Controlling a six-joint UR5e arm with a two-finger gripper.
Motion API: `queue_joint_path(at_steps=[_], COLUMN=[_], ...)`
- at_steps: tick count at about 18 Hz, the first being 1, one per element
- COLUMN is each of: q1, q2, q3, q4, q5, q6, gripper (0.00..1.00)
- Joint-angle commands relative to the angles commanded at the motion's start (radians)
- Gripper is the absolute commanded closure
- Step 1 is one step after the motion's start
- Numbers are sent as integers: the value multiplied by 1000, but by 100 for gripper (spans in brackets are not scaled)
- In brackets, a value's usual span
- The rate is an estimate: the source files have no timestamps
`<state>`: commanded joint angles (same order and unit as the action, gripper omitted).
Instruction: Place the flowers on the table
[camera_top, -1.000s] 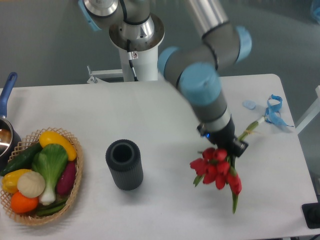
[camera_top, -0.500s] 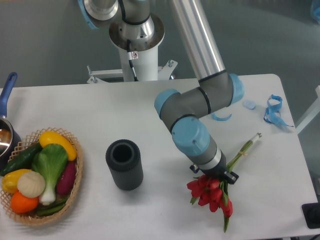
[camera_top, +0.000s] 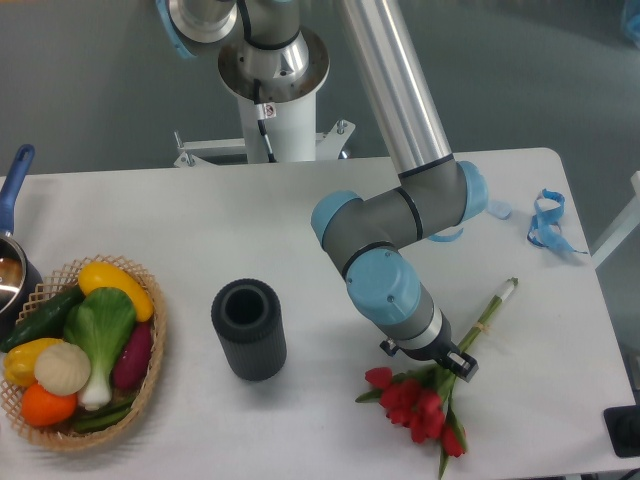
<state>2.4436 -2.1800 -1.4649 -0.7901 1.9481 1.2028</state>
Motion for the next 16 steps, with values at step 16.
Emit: queue_joint_path(at_steps=[16], q1=[369], q2=[385], q3=[-17], q4=[-319], q5=[-348], q6=[455], gripper=[0])
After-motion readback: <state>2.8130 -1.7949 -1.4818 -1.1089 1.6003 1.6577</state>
